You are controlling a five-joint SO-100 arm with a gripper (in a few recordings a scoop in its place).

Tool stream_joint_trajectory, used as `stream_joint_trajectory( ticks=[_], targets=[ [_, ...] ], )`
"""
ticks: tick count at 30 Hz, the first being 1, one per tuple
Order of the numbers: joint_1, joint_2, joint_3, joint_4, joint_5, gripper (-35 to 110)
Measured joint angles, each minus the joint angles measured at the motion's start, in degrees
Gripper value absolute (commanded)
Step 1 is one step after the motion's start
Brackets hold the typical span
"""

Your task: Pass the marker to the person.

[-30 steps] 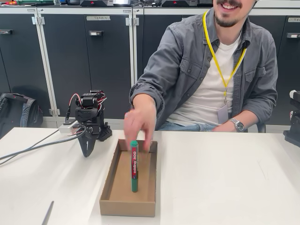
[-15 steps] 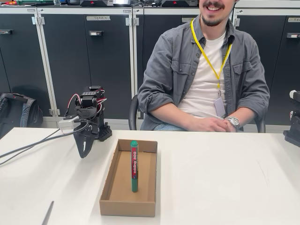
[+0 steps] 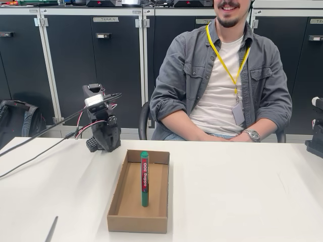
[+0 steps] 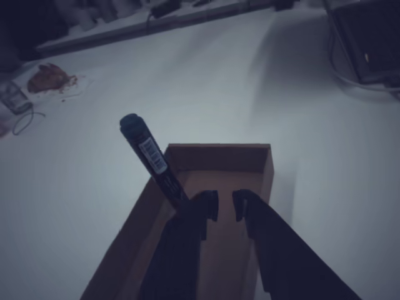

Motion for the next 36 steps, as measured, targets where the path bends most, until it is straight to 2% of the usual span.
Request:
stream_joint_trajectory(
  ticks=[5,11,17,21,29,36],
  targets=[
    [-2.37,0.0,1.67,-5.27,-0.26,11],
    [-2.55,0.0,3.34,-5.89,0.09,14],
    [-1.76,0.0,3.08,1.05,3.34,13],
    [-4.31,-2.64,-2.81,8.88,7.73,13],
    [-8.09,-10.55,-9.58,10.81,11.25,13],
    [-9.84,-18.19,-11.25,2.81,10.63,15]
  ],
)
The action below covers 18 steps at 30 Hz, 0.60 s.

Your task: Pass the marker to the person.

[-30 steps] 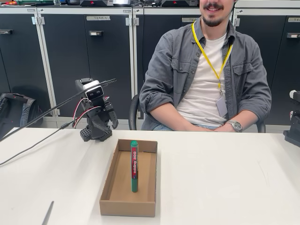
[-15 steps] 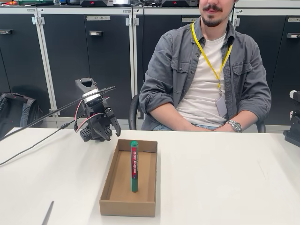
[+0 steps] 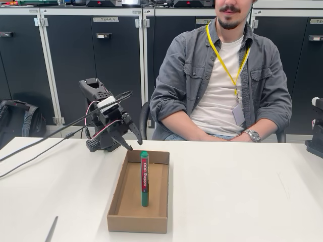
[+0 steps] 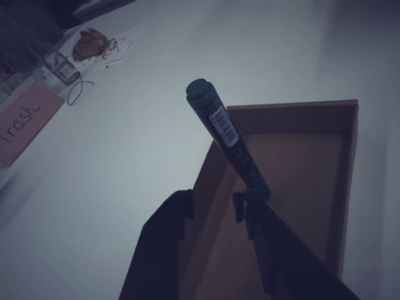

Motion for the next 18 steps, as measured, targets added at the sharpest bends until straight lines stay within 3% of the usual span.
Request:
stream_joint_trajectory(
  ticks=[7,18],
  targets=[
    [-1.23,-6.33,0.62,-9.58,0.0,18],
    [0.09,-18.46,-1.32,-12.3,-4.92,18]
  ],
)
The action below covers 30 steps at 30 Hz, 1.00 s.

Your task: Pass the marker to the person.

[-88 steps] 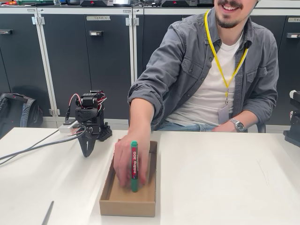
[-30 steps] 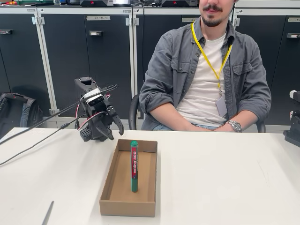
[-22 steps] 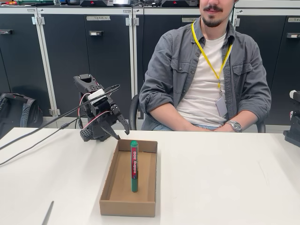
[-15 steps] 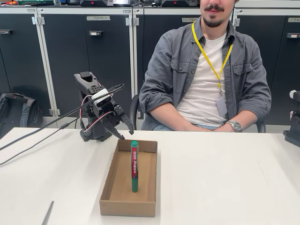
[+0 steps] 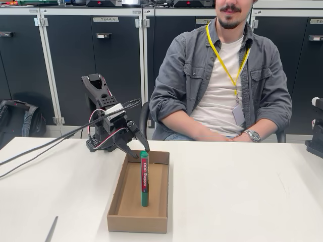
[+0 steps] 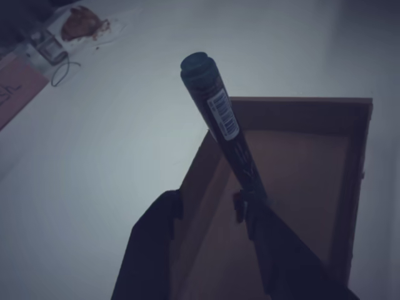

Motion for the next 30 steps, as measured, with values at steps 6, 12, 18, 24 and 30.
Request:
stream_joint_trajectory(
  ticks=[6,12,18,24,30],
  targets=[
    [0.7,-5.54,-2.99,-2.37,-3.25,18],
    [-0.35,-8.44,-6.24,-6.59,-3.52,17],
    [-1.58,-10.02,-8.35,-9.14,-3.6,17],
    [-2.29,-12.57,-9.49,-10.11,-4.48,17],
    [-2.29,-14.15,-9.67,-12.39,-5.01,17]
  ],
)
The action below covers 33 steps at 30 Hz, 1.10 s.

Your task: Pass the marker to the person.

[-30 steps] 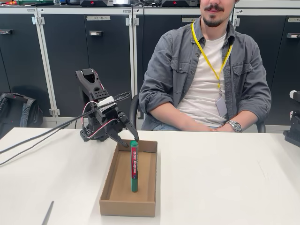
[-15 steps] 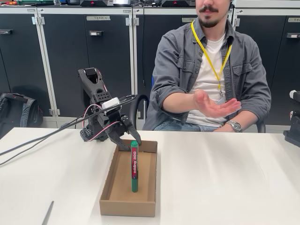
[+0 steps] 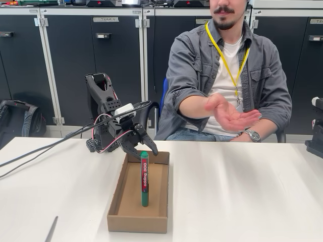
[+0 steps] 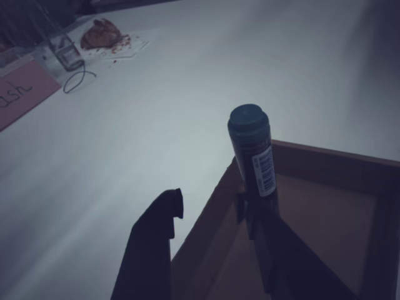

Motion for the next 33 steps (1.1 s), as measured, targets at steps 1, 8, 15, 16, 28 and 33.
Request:
stream_joint_trajectory(
  ticks=[1,8,15,16,28,33],
  targets=[
    [0.0,0.0,0.0,0.0,0.09,18],
    [0.79,0.0,0.0,0.44,1.76,19],
    [1.76,0.0,0.0,0.35,2.2,24],
    [1.76,0.0,0.0,0.18,2.46,24],
    [2.29,0.0,0.44,-0.26,3.08,27],
    [2.99,0.0,0.88,-1.14,3.08,28]
  ],
)
